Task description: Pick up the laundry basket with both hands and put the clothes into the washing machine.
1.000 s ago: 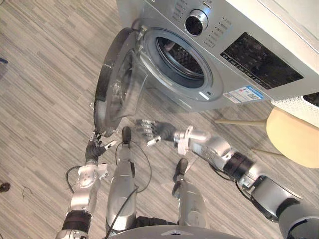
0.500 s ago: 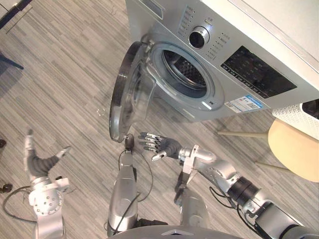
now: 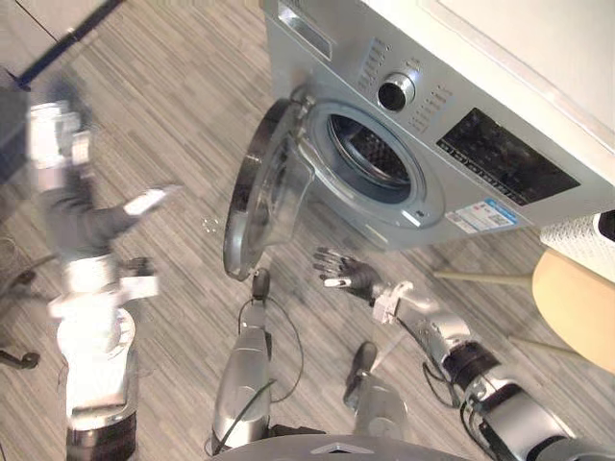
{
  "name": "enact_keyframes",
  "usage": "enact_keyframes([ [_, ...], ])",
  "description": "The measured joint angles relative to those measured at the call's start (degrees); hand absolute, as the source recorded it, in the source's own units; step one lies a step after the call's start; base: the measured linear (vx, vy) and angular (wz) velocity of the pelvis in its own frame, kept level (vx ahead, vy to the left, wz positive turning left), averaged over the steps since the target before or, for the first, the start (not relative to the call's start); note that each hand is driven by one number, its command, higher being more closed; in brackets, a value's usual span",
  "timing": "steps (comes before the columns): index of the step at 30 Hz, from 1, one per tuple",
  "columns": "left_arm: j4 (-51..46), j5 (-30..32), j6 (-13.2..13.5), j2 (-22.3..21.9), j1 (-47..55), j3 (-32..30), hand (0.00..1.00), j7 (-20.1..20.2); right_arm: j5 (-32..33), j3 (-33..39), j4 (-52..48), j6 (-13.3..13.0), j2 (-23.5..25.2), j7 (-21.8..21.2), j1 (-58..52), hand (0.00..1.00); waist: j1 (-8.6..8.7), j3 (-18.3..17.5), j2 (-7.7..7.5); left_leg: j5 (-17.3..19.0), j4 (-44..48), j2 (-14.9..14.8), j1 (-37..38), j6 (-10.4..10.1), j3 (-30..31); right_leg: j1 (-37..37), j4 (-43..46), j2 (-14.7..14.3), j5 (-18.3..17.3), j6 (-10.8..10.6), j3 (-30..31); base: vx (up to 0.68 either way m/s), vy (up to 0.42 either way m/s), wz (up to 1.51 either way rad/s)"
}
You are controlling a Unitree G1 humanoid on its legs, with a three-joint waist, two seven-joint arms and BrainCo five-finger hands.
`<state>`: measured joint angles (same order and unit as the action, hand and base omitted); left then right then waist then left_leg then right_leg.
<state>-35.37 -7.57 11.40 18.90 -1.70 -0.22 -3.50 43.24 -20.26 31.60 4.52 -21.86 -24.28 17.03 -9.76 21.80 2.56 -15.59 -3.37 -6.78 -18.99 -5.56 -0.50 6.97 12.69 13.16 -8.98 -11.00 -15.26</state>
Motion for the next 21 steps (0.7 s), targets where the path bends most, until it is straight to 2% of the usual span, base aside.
enact_keyframes([
  [1, 0.05, -2.46, -0.08, 0.81, -0.17, 2.54, 0.0, 1.74, -0.72, 1.33, 0.94, -0.22, 1.2, 0.46, -0.9, 0.0, 0.49, -0.17, 0.03, 0.05, -0.01, 0.09, 0.23, -0.02, 0.11, -0.16, 0.46, 0.14, -0.39, 0.03, -0.04, -0.01, -0.012, 0.17],
  [2, 0.98, -5.33, -0.15, 1.88, -0.52, 8.09, 0.0, 4.04, -0.94, 3.23, 2.79, -0.62, 3.26, 1.18, -2.39, 0.0, 1.1, -1.16, 0.03, 0.63, -0.11, 0.24, 0.22, -0.15, 0.11, 0.06, 1.16, 0.39, -1.42, 0.0, 0.01, -0.02, -0.023, 0.09],
  [3, 2.74, -8.68, -1.09, 2.64, -0.76, 13.87, 0.0, 7.27, -1.06, 5.08, 4.79, -0.59, 5.14, 1.81, -4.18, 0.0, 1.67, -2.2, 0.17, 0.81, -0.17, 0.21, 0.27, -0.16, 0.1, 0.25, 1.52, 0.41, -1.54, -0.2, 0.15, -0.01, -0.027, 0.05],
  [4, 3.74, -9.71, -1.69, 3.03, -0.76, 16.41, 0.0, 8.75, -1.22, 5.76, 5.63, -0.56, 5.96, 2.05, -5.1, 0.0, 2.09, -2.58, 0.2, 0.77, -0.17, 0.19, 0.38, -0.17, 0.03, 0.25, 1.65, 0.41, -1.57, -0.28, 0.26, 0.01, -0.032, -0.09],
  [5, 6.36, -11.61, -3.13, 3.76, -0.44, 20.44, 0.0, 11.92, -2.77, 6.94, 5.98, -0.46, 7.16, 2.44, -7.7, 0.0, 2.61, -2.76, 0.24, 0.48, -0.2, 0.12, 1.17, -0.12, -0.54, 0.11, 2.17, 0.51, -1.77, -0.35, 0.82, 0.02, -0.033, -0.21],
  [8, 12.78, -13.75, -5.55, 5.17, 1.12, 25.14, 0.0, 17.63, -3.25, 7.64, 6.0, -0.37, 8.09, 2.57, -14.62, 0.0, 4.93, -2.92, 0.04, 0.61, -0.25, -0.3, 2.03, -0.23, -1.88, 1.18, 3.76, 0.54, -2.55, -0.42, 2.67, 0.0, -0.041, -0.26],
  [9, 16.18, -13.77, -5.4, 4.99, 1.52, 25.45, 0.0, 18.96, -3.24, 8.07, 6.04, -0.36, 8.15, 2.74, -17.11, 0.0, 5.65, -3.09, -0.29, 0.6, -0.45, -0.64, 2.04, -0.27, -2.91, 2.41, 4.69, 0.53, -2.97, -0.4, 3.78, -0.03, -0.04, -0.34],
  [11, 24.61, -14.62, -3.39, 4.15, 1.8, 25.28, 0.0, 19.52, -3.23, 8.38, 6.17, -0.37, 8.31, 3.25, -19.56, 0.0, 6.36, -3.48, -0.98, 0.65, -0.48, -1.1, 2.09, -0.33, -4.41, 4.06, 5.84, 0.42, -3.19, -0.47, 5.56, -0.03, -0.048, -0.43],
  [13, 42.1, -14.8, -3.86, 2.61, -0.56, 24.77, 0.0, 19.22, -1.72, 10.28, 6.81, -1.4, 10.09, 3.62, -20.67, 0.0, 7.96, -3.57, -2.34, 0.57, -0.24, -1.7, 2.06, -0.44, -6.26, 6.17, 7.01, 0.06, -3.22, -0.46, 7.87, -0.03, -0.063, -0.48],
  [14, 46.61, -14.71, -4.26, 2.5, -1.54, 24.78, 0.0, 19.03, -0.62, 10.43, 7.41, -1.92, 10.33, 3.69, -20.54, 0.0, 8.28, -3.33, -2.76, 0.6, -0.02, -1.94, 1.99, -0.48, -6.62, 6.61, 7.23, -0.17, -3.17, -0.39, 8.42, -0.04, -0.056, -0.43],
  [16, 59.3, -7.9, -4.7, 2.61, -6.26, 23.7, 0.0, 17.16, 3.54, 10.49, 7.86, -3.06, 11.87, 4.62, -20.28, 0.0, 8.57, -2.35, -4.52, 0.7, 0.31, -3.11, 1.55, -0.88, -7.54, 8.3, 7.48, -1.28, -2.84, 0.02, 9.74, -0.07, -0.067, -0.32],
  [18, 65.53, -0.1, -4.41, 3.33, -11.35, 22.3, 0.0, 14.6, 6.05, 10.32, 7.69, -3.74, 12.3, 5.1, -20.22, 0.0, 8.78, -1.76, -5.5, 1.0, 0.38, -3.76, 0.12, -1.37, -7.7, 9.77, 7.41, -1.88, -2.68, 0.43, 9.8, -0.08, -0.046, -0.14],
  [21, 75.28, 9.95, -3.69, 7.27, -20.97, 19.32, 0.0, 9.88, 9.3, 9.36, 7.55, -4.96, 12.96, 5.7, -19.07, 0.0, 9.74, -0.45, -7.3, 0.2, 0.35, -4.31, -2.59, -1.2, -7.54, 12.17, 7.16, -2.49, -1.73, 0.63, 9.84, -0.03, -0.016, -0.06],
])
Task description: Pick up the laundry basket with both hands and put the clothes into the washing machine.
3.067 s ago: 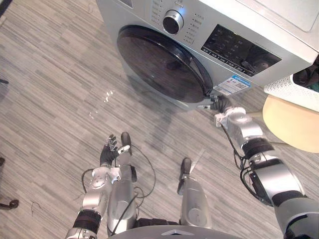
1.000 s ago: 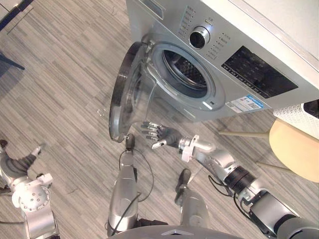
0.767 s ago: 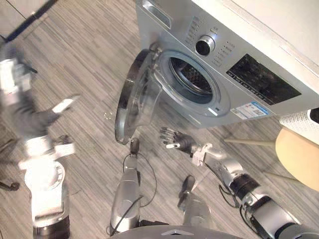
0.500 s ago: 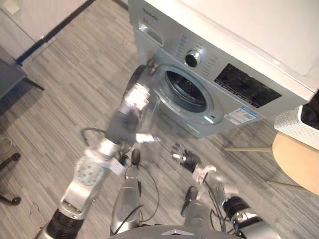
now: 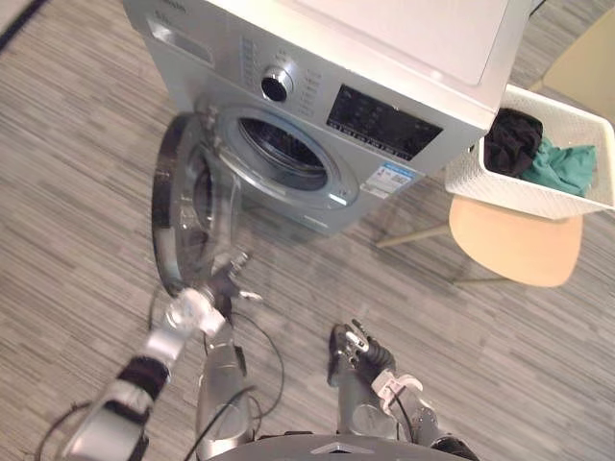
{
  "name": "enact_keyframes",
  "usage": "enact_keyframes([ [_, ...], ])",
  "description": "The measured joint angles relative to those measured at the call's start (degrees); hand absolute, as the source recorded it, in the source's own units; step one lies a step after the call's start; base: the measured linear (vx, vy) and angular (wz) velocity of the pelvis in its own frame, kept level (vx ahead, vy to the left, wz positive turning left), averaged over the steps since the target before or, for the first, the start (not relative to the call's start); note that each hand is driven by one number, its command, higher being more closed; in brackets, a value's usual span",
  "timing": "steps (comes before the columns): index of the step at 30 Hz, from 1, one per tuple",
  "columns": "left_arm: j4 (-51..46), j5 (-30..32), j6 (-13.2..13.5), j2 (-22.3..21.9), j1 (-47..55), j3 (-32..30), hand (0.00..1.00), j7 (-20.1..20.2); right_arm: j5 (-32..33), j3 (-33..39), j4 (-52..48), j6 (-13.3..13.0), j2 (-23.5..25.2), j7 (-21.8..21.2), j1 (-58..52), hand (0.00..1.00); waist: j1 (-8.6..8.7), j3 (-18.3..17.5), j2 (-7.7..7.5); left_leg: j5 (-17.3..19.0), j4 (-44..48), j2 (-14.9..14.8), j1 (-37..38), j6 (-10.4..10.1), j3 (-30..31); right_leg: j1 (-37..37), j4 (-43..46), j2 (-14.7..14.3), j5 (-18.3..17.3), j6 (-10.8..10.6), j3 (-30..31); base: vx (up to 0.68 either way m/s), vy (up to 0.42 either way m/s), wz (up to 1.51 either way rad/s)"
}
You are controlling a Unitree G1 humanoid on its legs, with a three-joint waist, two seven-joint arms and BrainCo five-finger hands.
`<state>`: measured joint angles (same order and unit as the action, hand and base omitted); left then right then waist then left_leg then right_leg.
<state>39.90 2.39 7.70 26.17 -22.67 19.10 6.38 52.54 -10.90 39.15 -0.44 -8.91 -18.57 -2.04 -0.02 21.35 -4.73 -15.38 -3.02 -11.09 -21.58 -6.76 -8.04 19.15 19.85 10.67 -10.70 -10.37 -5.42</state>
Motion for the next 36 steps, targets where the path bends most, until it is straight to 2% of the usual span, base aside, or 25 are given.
enact_keyframes([
  [1, 3.85, 3.6, -0.06, 1.13, -3.58, -1.69, 0.0, -1.97, 0.03, -0.6, -0.24, -0.87, 0.0, 0.09, 0.19, 0.0, 0.48, 0.51, -0.54, -0.13, -0.13, -0.02, -0.79, 0.04, 0.0, 0.81, -0.67, -0.07, 0.63, -0.03, 0.01, 0.0, -0.005, -0.04],
  [3, 6.74, 7.03, 0.41, 1.59, -5.7, -1.05, 0.0, -2.22, 0.02, -0.91, -0.5, -2.12, 0.08, 0.36, 0.26, 0.0, 0.62, 1.24, -0.84, -0.21, -0.19, 0.01, -1.67, 0.11, -0.28, 0.93, -2.4, -0.11, 1.82, -0.12, 0.15, 0.04, 0.002, -0.1],
  [7, 10.75, 9.18, -0.95, 1.83, -6.93, -5.11, 0.0, -4.65, -0.09, -1.93, -1.03, -3.74, 0.44, 1.91, 0.53, 0.0, 0.37, 2.27, -1.58, -0.49, -0.64, -0.05, -2.42, -0.02, -1.11, 1.82, -3.54, -0.11, 2.65, -0.45, 0.41, 0.06, -0.022, -0.08],
  [10, 10.73, 9.07, -2.3, 2.41, -6.95, -10.24, 0.0, -8.1, -0.12, -2.0, -1.76, -4.17, 0.45, 2.83, 0.51, 0.0, 0.06, 3.03, -1.56, -1.08, -1.18, -0.06, -2.35, 0.39, -1.38, 1.93, -3.37, -0.17, 2.91, -0.65, 0.52, 0.08, -0.043, -0.01],
  [12, 10.04, 9.32, -2.68, 3.34, -7.09, -13.42, 0.0, -11.84, -0.13, -2.05, -1.78, -4.34, 0.48, 3.38, 0.5, 0.0, -0.18, 3.14, -1.54, -1.16, -1.15, -0.02, -2.22, 0.41, -1.46, 1.75, -3.36, -0.19, 2.92, -0.61, 0.66, 0.08, -0.033, 0.0],
  [15, 6.55, 10.27, -2.73, 3.67, -6.65, -16.46, 0.0, -13.85, -0.18, -2.17, -2.07, -4.32, 0.47, 4.52, 0.48, 0.0, -0.65, 3.75, -1.35, -0.72, -0.66, -0.03, -0.96, 0.1, -1.48, 0.55, -3.04, -0.19, 2.49, -0.25, 0.9, 0.06, -0.039, -0.03],
  [17, 2.66, 10.25, -2.7, 2.78, -4.76, -17.74, 0.0, -14.38, -0.91, -2.18, -2.22, -4.31, 0.43, 4.91, 0.45, 0.0, -1.12, 4.65, -1.31, 1.24, 2.02, -0.33, -0.07, -0.15, -1.43, -1.01, -2.16, -0.18, 1.53, -0.19, 1.35, 0.04, -0.048, -0.05],
  [21, -3.75, 9.9, -2.8, -4.68, 3.57, -22.18, 0.0, -15.3, -3.54, -1.81, -2.14, -4.27, 0.36, 5.03, -0.13, 0.0, -1.18, 5.01, -1.05, 4.34, 6.63, -0.95, 2.11, -0.88, -0.35, -4.24, 0.3, -0.44, -1.11, 0.37, 1.33, 0.04, -0.063, 0.07],
  [22, -6.33, 7.12, -2.8, -8.69, 7.29, -22.9, 0.0, -15.96, -4.16, -1.08, -2.11, -4.29, 0.37, 5.47, -0.36, 0.0, -0.77, 5.05, -0.92, 4.79, 7.59, -1.23, 2.68, -1.14, 0.78, -5.58, 1.45, -0.68, -2.4, 0.85, 0.1, 0.03, -0.085, 0.29],
  [25, -9.65, 3.01, -2.83, -14.46, 12.51, -22.88, 0.0, -16.22, -6.05, 2.19, -2.14, -4.11, 0.54, 6.72, -0.97, 0.0, -0.43, 5.11, -0.78, 4.43, 7.94, -1.43, 2.65, -1.2, 2.7, -5.86, 4.75, -0.86, -4.76, 1.71, -1.84, 0.02, -0.115, 0.4],
  [26, -11.24, -0.36, -2.82, -16.62, 15.34, -22.61, 0.0, -16.21, -8.42, 4.76, -2.25, -4.15, 0.63, 8.17, -1.6, 0.0, -0.4, 5.15, -0.62, 4.0, 8.71, -1.56, 2.47, 0.7, 2.55, -5.48, 6.86, -1.01, -6.02, 2.72, -2.36, -0.02, -0.126, 0.4],
  [27, -12.93, -3.02, -2.78, -17.95, 17.3, -21.67, 0.0, -16.21, -9.92, 6.83, -2.41, -4.23, 0.71, 9.33, -2.32, 0.0, -0.01, 5.31, -0.18, 2.53, 9.66, -1.59, 1.42, 3.8, 1.72, -5.57, 6.91, -1.63, -6.96, 4.65, -2.45, -0.07, -0.138, 0.58],
  [28, -15.71, -5.29, -2.68, -18.77, 19.09, -21.18, 0.0, -16.06, -10.27, 9.67, -2.59, -4.25, 1.45, 10.38, -3.19, 0.0, 0.85, 5.17, 0.4, 3.91, 12.23, -2.13, 0.97, 5.63, -0.94, -6.77, 4.82, -1.34, -5.91, 5.47, -3.94, -0.07, -0.042, 0.42],
  [29, -17.3, -6.25, -2.65, -19.51, 20.6, -21.07, 0.0, -16.0, -10.25, 11.12, -2.93, -4.31, 2.02, 10.95, -3.71, 0.0, 0.97, 5.22, 0.42, 10.15, 20.12, -3.23, -0.12, 5.41, -4.06, -7.18, 4.99, -1.18, -5.1, 4.18, -4.52, -0.06, -0.056, 0.04],
  [30, -19.81, -8.62, -2.41, -21.71, 23.79, -20.6, 0.0, -15.72, -10.14, 13.4, -5.49, -4.46, 2.58, 11.96, -5.88, 0.0, 1.11, 5.12, 1.37, 19.59, 34.26, -5.18, -0.62, 5.31, -5.93, -8.2, 6.37, -2.16, -4.99, 4.3, -3.62, -0.04, -0.006, -0.45],
  [32, -22.05, -11.38, -1.93, -23.93, 28.14, -17.71, 0.0, -14.32, -10.09, 15.72, -11.34, -4.91, 2.73, 13.13, -10.0, 0.0, 1.56, 3.77, 3.92, 27.85, 48.22, -5.88, 0.18, 2.42, -3.69, -8.57, 7.99, -4.32, -5.02, 4.49, -0.78, -0.06, 0.056, -0.91],
  [33, -22.85, -12.35, -1.93, -24.92, 29.76, -15.72, 0.0, -13.28, -9.91, 16.94, -15.04, -5.69, 3.66, 13.92, -11.97, 0.0, 2.12, 2.92, 5.38, 29.71, 48.81, -5.78, 0.31, 1.82, -1.52, -8.03, 8.82, -5.92, -4.98, 4.4, 1.06, -0.09, 0.121, -0.96],
  [34, -23.46, -12.46, -1.9, -25.3, 29.87, -14.6, 0.0, -12.4, -9.32, 18.12, -18.23, -5.75, 5.07, 14.59, -13.09, 0.0, 3.39, 1.81, 5.44, 30.87, 46.56, -5.18, 0.83, 0.42, -1.31, -6.4, 8.19, -6.04, -4.05, 4.07, 1.95, -0.11, 0.124, -0.62],
  [35, -23.81, -12.45, -1.86, -25.29, 29.65, -14.1, 0.0, -12.1, -8.96, 18.14, -20.05, -5.89, 6.11, 15.19, -13.57, 0.0, 3.99, 1.09, 5.67, 31.65, 44.65, -5.14, 0.63, 0.43, -1.72, -5.21, 7.29, -6.05, -3.04, 4.02, 2.2, -0.16, 0.113, -0.49],
  [36, -24.06, -12.31, -1.83, -25.29, 28.5, -13.54, 0.0, -11.88, -8.98, 18.22, -23.54, -6.51, 8.07, 15.97, -13.76, 0.0, 3.95, 0.87, 5.93, 33.33, 41.66, -5.58, 0.61, 1.42, -3.33, -2.97, 5.76, -7.02, -0.66, 3.99, 3.56, -0.22, 0.118, -0.74],
])
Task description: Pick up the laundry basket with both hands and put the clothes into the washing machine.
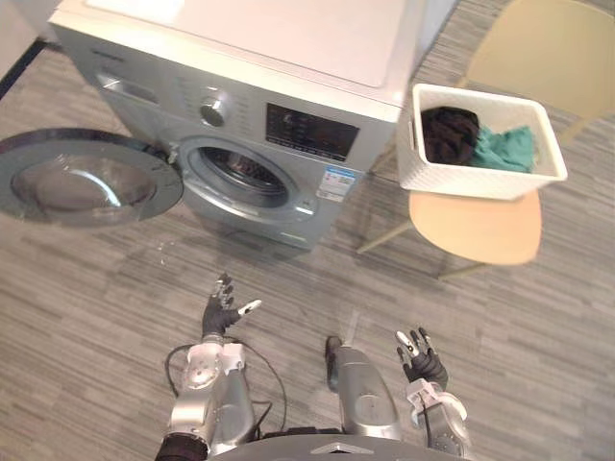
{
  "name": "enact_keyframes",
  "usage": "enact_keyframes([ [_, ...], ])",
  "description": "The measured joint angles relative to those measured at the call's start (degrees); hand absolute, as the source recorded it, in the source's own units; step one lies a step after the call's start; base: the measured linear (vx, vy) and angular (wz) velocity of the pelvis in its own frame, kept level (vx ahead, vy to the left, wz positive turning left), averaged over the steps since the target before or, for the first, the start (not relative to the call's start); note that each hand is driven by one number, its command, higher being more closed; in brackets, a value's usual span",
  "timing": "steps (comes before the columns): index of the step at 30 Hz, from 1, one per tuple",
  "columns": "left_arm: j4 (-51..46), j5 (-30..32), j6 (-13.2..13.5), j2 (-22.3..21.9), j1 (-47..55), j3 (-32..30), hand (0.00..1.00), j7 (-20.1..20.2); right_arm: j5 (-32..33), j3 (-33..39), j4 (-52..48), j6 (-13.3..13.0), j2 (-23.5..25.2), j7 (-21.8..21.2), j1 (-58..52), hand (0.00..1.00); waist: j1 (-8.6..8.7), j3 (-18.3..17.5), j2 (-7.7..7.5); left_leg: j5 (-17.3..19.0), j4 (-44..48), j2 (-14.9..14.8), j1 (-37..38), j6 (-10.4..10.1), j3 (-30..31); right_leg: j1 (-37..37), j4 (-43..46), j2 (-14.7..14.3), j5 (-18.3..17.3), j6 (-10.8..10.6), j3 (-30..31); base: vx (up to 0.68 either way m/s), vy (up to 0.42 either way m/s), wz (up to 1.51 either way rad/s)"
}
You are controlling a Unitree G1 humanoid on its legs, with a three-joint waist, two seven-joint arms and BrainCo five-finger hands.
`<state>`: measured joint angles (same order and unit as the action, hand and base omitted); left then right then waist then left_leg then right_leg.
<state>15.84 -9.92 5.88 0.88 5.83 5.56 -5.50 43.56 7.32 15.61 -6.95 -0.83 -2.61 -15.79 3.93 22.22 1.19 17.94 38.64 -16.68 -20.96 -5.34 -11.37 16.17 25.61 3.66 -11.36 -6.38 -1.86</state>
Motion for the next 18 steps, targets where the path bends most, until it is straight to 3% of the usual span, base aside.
enact_keyframes([
  [1, 0.86, 0.05, -0.07, 0.18, -1.25, 0.29, 0.0, 0.18, -0.02, -0.01, -2.64, -0.69, 1.95, 0.67, 0.25, 0.0, -0.89, 0.12, -0.61, -0.64, -0.53, -0.46, -0.58, 0.47, -2.29, 1.54, -1.56, -0.76, 2.56, -0.43, 2.31, -0.23, 0.105, -0.88],
  [4, 0.94, 0.8, -0.17, 0.54, -1.03, 0.32, 0.0, 0.86, 0.0, 0.22, -7.19, -2.78, 3.39, 1.98, -0.07, 0.0, -1.08, 0.0, -0.77, -1.57, -1.18, -0.99, 0.21, 2.24, -6.85, 2.05, -6.07, -0.71, 7.94, -1.37, 4.82, -0.2, 0.092, -0.8],
  [5, 0.74, 1.77, -0.2, 0.37, -1.0, 0.19, 0.0, 0.85, 0.0, 0.4, -9.08, -4.16, 3.54, 2.88, 0.03, 0.0, -1.4, -0.04, -0.69, -2.63, -3.0, -2.04, 1.42, 3.78, -9.59, 1.91, -9.35, -0.62, 11.94, -1.25, 4.81, -0.2, 0.065, -1.07],
  [6, 0.48, 2.13, -0.17, 0.33, -0.93, -1.01, 0.0, 0.85, -0.05, 0.47, -10.67, -4.8, 3.52, 3.46, -0.04, 0.0, -2.28, -0.12, -0.67, -3.8, -4.83, -2.84, 3.35, 4.33, -12.98, 2.05, -8.9, -0.04, 12.89, 0.32, 2.48, -0.19, 0.046, -1.15],
  [9, 0.16, 2.3, -0.21, 0.37, -0.21, -2.69, 0.0, 0.79, -1.12, 1.49, -14.07, -5.72, 3.55, 4.72, -0.54, 0.0, -2.96, -0.4, -0.51, -5.9, -7.96, -3.94, 8.36, 4.44, -18.06, 0.25, 3.47, 3.13, 6.23, 3.22, -1.08, -0.18, -0.02, -0.87],
  [12, 0.14, 2.27, -0.2, 0.4, 1.43, -3.5, 0.0, 0.56, -1.37, 2.05, -17.92, -5.78, 3.58, 5.77, -1.01, 0.0, -3.35, -3.32, 0.54, -7.31, -8.28, -8.34, 9.13, 2.91, -21.53, -1.94, 8.76, 9.38, 2.19, 3.63, -2.1, -0.15, -0.22, -0.92],
  [14, 0.55, 2.21, -0.2, 0.45, 2.58, -3.42, 0.0, 0.15, -3.55, 2.32, -19.15, -5.76, 3.57, 6.0, -0.96, 0.0, -3.59, -5.55, 0.05, -8.38, -8.38, -10.81, 8.84, 0.1, -23.09, -2.83, 6.76, 14.4, 1.93, 3.73, -2.66, -0.13, -0.36, -0.96],
  [16, 0.95, 1.71, -0.2, 1.5, 4.15, -3.64, 0.0, -0.52, -7.23, 2.3, -19.39, -5.75, 3.55, 6.85, -0.05, 0.0, -3.72, -8.86, -2.55, -10.9, -8.74, -12.92, 8.05, -4.48, -22.96, -4.54, 1.38, 18.94, 2.37, 3.45, -6.79, -0.13, -0.604, -0.88],
  [17, 1.03, 1.45, -0.17, 2.01, 4.51, -3.98, 0.0, -0.57, -8.14, 2.21, -19.38, -5.72, 3.54, 6.88, -0.02, 0.0, -3.93, -9.68, -3.8, -11.74, -8.86, -13.16, 8.1, -5.92, -22.79, -5.5, -1.24, 18.98, 1.51, 0.5, -7.39, -0.14, -0.809, -0.89],
  [18, 3.43, 1.02, -0.34, 0.73, 4.57, -5.63, 0.0, -0.76, -9.36, 2.48, -19.04, -5.47, 2.53, 7.06, 1.69, 0.0, -4.24, -9.74, -1.49, -14.15, -10.0, -16.51, 8.29, -7.19, -19.95, -5.99, -1.63, 14.61, 0.06, -8.69, -7.57, -0.06, -0.788, -0.9],
])
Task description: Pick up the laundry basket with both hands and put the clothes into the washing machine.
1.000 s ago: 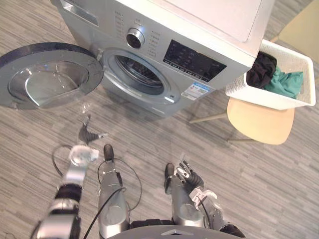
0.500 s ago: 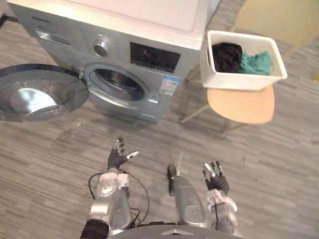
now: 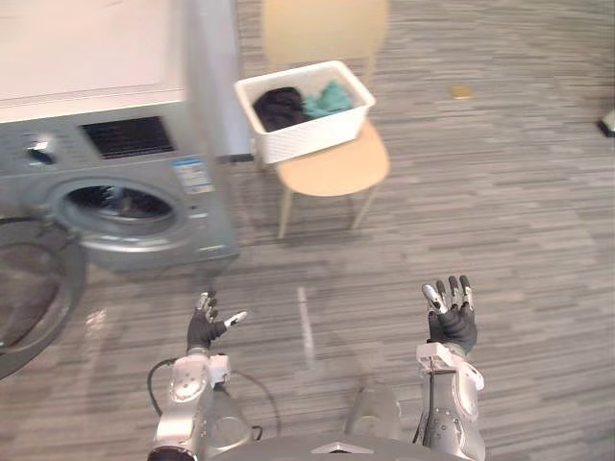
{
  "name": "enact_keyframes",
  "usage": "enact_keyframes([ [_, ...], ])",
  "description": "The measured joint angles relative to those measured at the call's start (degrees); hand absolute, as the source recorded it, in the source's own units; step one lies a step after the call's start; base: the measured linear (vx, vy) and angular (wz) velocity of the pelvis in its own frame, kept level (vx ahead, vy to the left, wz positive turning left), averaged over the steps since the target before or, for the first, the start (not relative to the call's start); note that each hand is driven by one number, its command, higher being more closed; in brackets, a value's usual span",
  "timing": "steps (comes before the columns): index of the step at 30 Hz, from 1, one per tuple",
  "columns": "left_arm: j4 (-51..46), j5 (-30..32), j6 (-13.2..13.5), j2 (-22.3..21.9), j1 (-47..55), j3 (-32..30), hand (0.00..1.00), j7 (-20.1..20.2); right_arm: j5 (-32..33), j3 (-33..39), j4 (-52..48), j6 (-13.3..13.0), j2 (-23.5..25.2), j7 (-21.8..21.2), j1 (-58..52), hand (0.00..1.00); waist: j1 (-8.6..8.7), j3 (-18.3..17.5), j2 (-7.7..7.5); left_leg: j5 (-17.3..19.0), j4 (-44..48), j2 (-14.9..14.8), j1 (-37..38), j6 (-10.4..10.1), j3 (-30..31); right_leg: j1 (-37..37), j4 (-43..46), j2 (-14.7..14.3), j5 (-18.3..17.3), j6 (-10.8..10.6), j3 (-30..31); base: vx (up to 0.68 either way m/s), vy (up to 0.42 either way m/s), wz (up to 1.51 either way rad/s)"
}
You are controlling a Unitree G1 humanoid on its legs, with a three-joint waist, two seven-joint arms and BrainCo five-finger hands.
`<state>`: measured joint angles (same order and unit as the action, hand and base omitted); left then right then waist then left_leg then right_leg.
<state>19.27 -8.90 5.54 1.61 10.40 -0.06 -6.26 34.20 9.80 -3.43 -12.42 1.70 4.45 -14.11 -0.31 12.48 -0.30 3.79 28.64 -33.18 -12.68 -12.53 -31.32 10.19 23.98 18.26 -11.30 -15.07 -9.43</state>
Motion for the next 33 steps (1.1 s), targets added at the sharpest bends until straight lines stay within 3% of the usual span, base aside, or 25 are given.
enact_keyframes([
  [1, 0.45, -0.58, -0.38, -1.81, 1.37, -0.02, 0.0, -0.13, -1.07, -0.13, -0.24, 0.22, -1.51, 0.64, 1.28, 0.0, 0.56, -0.49, 1.92, -3.84, -3.36, -1.95, 2.37, 1.33, 2.32, 0.02, 1.77, -4.3, -0.85, 2.25, 0.44, 0.01, -0.617, -0.89],
  [2, 0.26, -1.1, -0.38, -2.56, 2.35, 0.15, 0.0, -0.13, -1.83, -0.15, -0.5, 0.24, -2.25, 1.06, 1.46, 0.0, 0.75, -0.72, 2.23, -6.54, -4.63, -2.83, 3.99, 2.78, 3.16, -0.36, 2.62, -5.83, -1.43, 3.31, 0.71, 0.13, -0.552, -0.64],
  [3, -0.22, -1.7, -0.41, -3.65, 3.23, 0.22, 0.0, 0.01, -3.59, 0.0, -1.61, 0.23, -2.54, 1.79, 1.41, 0.0, 0.9, -0.84, 2.15, -12.09, -4.25, -4.78, 5.33, 9.65, 3.79, -2.39, 2.75, -8.26, -2.32, 4.96, 0.77, 0.15, -0.536, -0.4],
  [4, -0.69, -2.7, -0.41, -3.98, 3.5, 0.2, 0.0, 0.04, -5.73, -0.03, -3.59, 0.23, -2.59, 2.44, 1.26, 0.0, 0.76, -0.71, 1.7, -17.95, -0.14, -7.28, 4.74, 18.75, 3.77, -5.51, 0.84, -10.04, -2.91, 6.22, 0.93, 0.12, -0.423, -0.35],
  [5, -0.64, -3.28, -0.42, -3.99, 3.57, 0.21, 0.0, 0.21, -7.05, -0.03, -4.41, 0.24, -2.94, 2.67, 1.57, 0.0, 0.45, -0.48, 1.32, -17.28, 3.78, -8.21, 3.61, 20.63, 4.07, -6.88, -0.19, -10.35, -3.13, 6.89, 1.35, 0.08, -0.287, -0.35],
  [6, -0.69, -3.4, -0.46, -4.0, 3.93, 0.29, 0.0, 0.47, -8.41, 0.0, -5.35, 0.21, -3.58, 3.27, 2.13, 0.0, 0.0, -0.21, 0.9, -12.71, 10.76, -7.34, 1.89, 18.8, 6.03, -8.58, -1.21, -10.25, -3.24, 7.66, 2.07, 0.05, -0.152, -0.39],
  [7, -0.84, -3.35, -0.45, -3.98, 4.33, 0.27, 0.0, 0.56, -9.96, 0.49, -6.13, 0.18, -5.11, 3.72, 3.05, 0.0, -0.59, -0.29, 1.07, -6.24, 17.14, -2.82, -0.17, 15.72, 8.68, -10.18, -2.06, -10.12, -3.49, 8.22, 2.64, 0.07, -0.179, -0.42],
  [8, -1.15, -3.27, -0.33, -3.77, 5.01, 0.15, 0.0, 0.59, -9.94, 0.92, -6.44, 0.14, -6.8, 3.75, 3.97, 0.0, -1.61, -0.69, 1.73, 0.37, 18.09, 3.46, -1.48, 16.0, 9.61, -10.96, -2.45, -10.33, -3.82, 8.69, 3.03, 0.07, -0.081, -0.31],
  [9, -1.28, -3.27, -0.24, -3.4, 5.05, 0.08, 0.0, 0.59, -9.94, 0.94, -6.44, 0.18, -6.88, 3.74, 4.23, 0.0, -2.12, -0.71, 1.73, 2.32, 17.21, 4.91, -1.26, 15.75, 9.95, -11.24, -2.55, -10.46, -4.0, 8.7, 3.12, 0.11, -0.029, -0.01],
  [11, -1.28, -3.27, -0.19, -2.59, 5.2, 0.05, 0.0, 0.79, -10.18, 1.24, -6.63, 0.17, -6.79, 3.84, 5.16, 0.0, -2.31, -0.98, 1.15, 4.53, 12.28, 7.72, -0.12, 13.15, 11.14, -11.55, -3.4, -9.92, -4.29, 8.45, 2.17, 0.12, 0.0, 0.36],
  [12, -1.35, -3.24, -0.22, -2.79, 5.05, -0.06, 0.0, 0.94, -11.41, 1.65, -6.71, 0.24, -6.99, 4.06, 6.53, 0.0, -2.06, -0.93, 1.59, 4.17, 11.05, 8.32, 0.52, 10.76, 10.97, -11.46, -4.07, -9.79, -4.1, 8.08, 1.53, 0.12, 0.025, 0.46],
  [13, -1.49, -3.21, -0.24, -3.14, 5.1, -1.13, 0.0, 1.36, -12.89, 1.34, -6.71, 0.74, -6.64, 4.6, 9.81, 0.0, -2.92, 0.0, 1.44, 1.83, 15.98, 8.56, -3.49, 10.48, 12.76, -13.69, -7.61, -9.55, -2.42, 7.59, 0.79, 0.15, 0.073, 0.38],
  [14, -1.63, -3.21, -0.24, -3.2, 4.83, -1.34, 0.0, 1.56, -13.6, 1.15, -6.67, 0.83, -6.5, 4.83, 10.87, 0.0, -3.34, 0.62, 1.03, 3.31, 16.33, 9.43, -4.33, 8.41, 13.8, -14.82, -8.82, -8.86, -1.99, 7.3, 0.36, 0.15, 0.123, 0.4],
  [15, -1.73, -3.19, -0.26, -3.27, 4.8, -0.8, 0.0, 1.62, -14.44, 1.16, -6.68, 0.64, -6.82, 5.14, 12.04, 0.0, -3.46, 0.97, 0.23, 5.81, 10.93, 12.93, -4.2, 5.9, 14.66, -15.98, -9.9, -7.33, -1.68, 6.65, -1.02, 0.11, 0.167, 0.41],
  [17, -2.4, -3.16, -0.24, -3.26, 4.89, 0.87, 0.0, 1.65, -14.95, 1.55, -5.77, 0.19, -7.87, 6.57, 14.03, 0.0, -3.79, 0.6, 1.17, 5.73, 2.26, 17.43, -2.66, 8.12, 14.92, -16.59, -10.67, -6.18, -2.04, 5.56, -2.05, 0.1, 0.235, 0.53],
  [18, -2.98, -3.15, -0.25, -2.97, 4.15, 0.77, 0.0, 1.51, -16.0, 1.01, -5.31, 0.38, -7.91, 7.08, 15.05, 0.0, -4.51, 1.02, 0.44, 5.72, 2.28, 18.89, -3.21, 8.84, 14.91, -16.5, -11.45, -5.19, -1.42, 5.67, -2.1, 0.11, 0.21, 0.4],
  [21, -3.03, -3.15, -0.21, -2.45, 3.08, 0.42, 0.0, 1.25, -19.0, -0.51, -4.62, 1.0, -7.87, 7.42, 17.35, 0.0, -5.49, 1.21, 0.09, 8.31, 4.5, 20.56, -3.78, 9.38, 15.45, -18.49, -12.44, -4.0, -0.36, 4.61, -2.81, 0.13, 0.173, 0.25],
  [23, -2.9, -3.13, -0.29, -2.39, 3.2, 1.65, 0.0, 1.33, -22.45, 0.04, -4.63, 2.17, -7.94, 7.55, 17.0, 0.0, -5.29, 1.06, -0.22, 11.18, 5.07, 21.83, -2.65, 9.75, 15.9, -18.47, -7.92, -2.56, -0.38, 4.54, -3.05, 0.11, 0.175, 0.28],
  [25, -2.78, -0.97, -0.66, -1.92, 3.49, 4.64, 0.0, 1.95, -26.22, 0.65, -4.62, 3.01, -7.84, 8.55, 15.22, 0.0, -4.37, -0.01, -2.63, 12.58, 4.3, 25.9, -1.49, 11.51, 15.86, -10.87, 9.36, 2.14, 0.52, 2.79, 1.33, 0.15, 0.201, 0.39],
  [26, -2.76, -0.49, -0.75, -1.76, 3.26, 5.02, 0.0, 2.09, -27.08, 0.66, -4.59, 3.36, -7.8, 8.62, 15.03, 0.0, -4.11, 0.08, -3.38, 12.95, 4.16, 26.9, -0.84, 11.86, 15.94, -8.08, 15.17, 3.42, 2.15, 2.47, 3.33, 0.17, 0.149, 0.4],
  [27, -2.57, 0.71, -1.06, -1.4, 2.87, 5.36, 0.0, 2.51, -28.09, 0.66, -4.49, 4.23, -7.75, 8.63, 14.76, 0.0, -3.66, 0.17, -4.17, 13.94, 4.17, 28.37, 0.67, 12.55, 16.23, -3.49, 24.28, 4.98, 8.2, 3.89, 6.36, 0.26, 0.132, 0.48],
  [28, -2.41, 2.16, -1.62, -0.78, 2.68, 5.73, 0.0, 2.8, -29.36, 0.83, -3.84, 4.99, -7.75, 8.7, 14.7, 0.0, -2.6, 0.08, -3.85, 14.45, 3.91, 29.29, 2.58, 13.75, 17.81, -1.32, 29.77, 5.44, 17.37, 5.41, 7.21, 0.23, 0.081, 0.53],
  [29, -2.52, 2.95, -1.68, -0.32, 2.65, 6.1, 0.0, 2.8, -30.0, 0.88, -3.08, 5.09, -7.74, 8.75, 14.73, 0.0, -2.25, 0.06, -3.61, 14.59, 3.34, 29.45, 3.64, 14.07, 18.56, -0.49, 31.94, 5.36, 20.01, 5.39, 7.44, 0.3, 0.078, 0.51],
  [31, -2.71, 4.26, -1.69, 1.92, 2.04, 6.24, 0.0, 2.71, -30.17, 0.86, -1.91, 5.49, -7.79, 8.65, 14.85, 0.0, -2.15, -0.15, -3.35, 14.34, 0.03, 29.43, 6.96, 13.97, 20.01, 5.05, 38.85, 2.45, 6.7, 8.43, 5.7, 0.26, -0.007, 0.39],
  [33, -2.71, 4.24, -1.68, 2.13, 2.02, 6.1, 0.0, 2.71, -30.16, 0.94, -2.01, 5.46, -8.25, 8.64, 15.31, 0.0, -1.93, -0.25, -3.32, 13.49, -2.41, 29.42, 8.89, 13.04, 21.13, 7.16, 32.76, -0.75, 0.72, 9.89, 3.47, 0.23, -0.08, 0.39],
])
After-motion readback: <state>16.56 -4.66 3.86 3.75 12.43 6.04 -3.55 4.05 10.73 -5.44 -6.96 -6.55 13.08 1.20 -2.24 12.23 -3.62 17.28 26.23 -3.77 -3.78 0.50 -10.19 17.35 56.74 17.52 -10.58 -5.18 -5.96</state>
